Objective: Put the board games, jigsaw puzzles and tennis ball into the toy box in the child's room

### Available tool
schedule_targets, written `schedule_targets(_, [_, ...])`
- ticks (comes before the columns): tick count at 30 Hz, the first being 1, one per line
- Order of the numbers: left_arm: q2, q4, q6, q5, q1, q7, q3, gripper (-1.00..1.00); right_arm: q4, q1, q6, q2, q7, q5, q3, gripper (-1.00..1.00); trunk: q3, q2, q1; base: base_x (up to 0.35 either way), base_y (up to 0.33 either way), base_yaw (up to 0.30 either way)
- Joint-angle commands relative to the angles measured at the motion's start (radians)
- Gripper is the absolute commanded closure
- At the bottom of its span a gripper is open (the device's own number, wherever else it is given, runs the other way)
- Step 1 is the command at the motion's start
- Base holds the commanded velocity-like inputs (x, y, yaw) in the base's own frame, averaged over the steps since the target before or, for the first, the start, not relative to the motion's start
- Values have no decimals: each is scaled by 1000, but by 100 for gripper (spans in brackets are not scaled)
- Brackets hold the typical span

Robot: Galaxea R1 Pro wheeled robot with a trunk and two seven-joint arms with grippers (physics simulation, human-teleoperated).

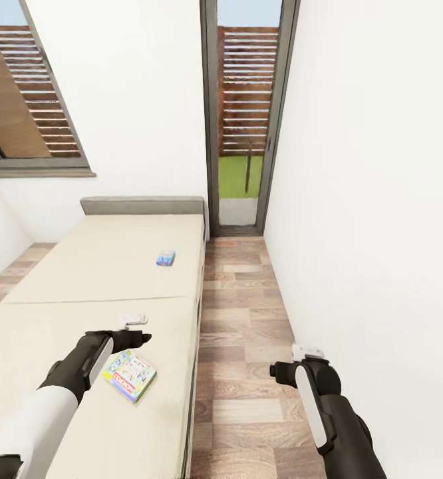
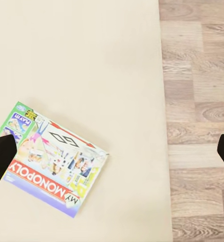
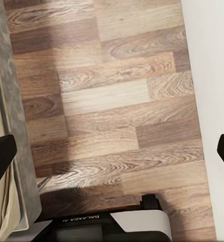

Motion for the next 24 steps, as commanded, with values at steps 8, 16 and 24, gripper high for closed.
schedule_targets(8, [7, -1, 5, 5, -1, -2, 1, -100, 11, -1, 2, 1, -7, -11, -3, -100, -15, -2, 0, 0, 0, 0])
schedule_targets(16, [10, -1, 4, 5, -1, -1, 4, -100, 48, -1, -1, 1, -6, -12, -5, -100, -28, -2, 0, 0, 0, 0])
schedule_targets(24, [12, -14, 5, 6, -2, -1, 7, -100, 62, -1, 1, 1, -6, -12, -4, -100, -41, -2, 0, 0, 0, 0])
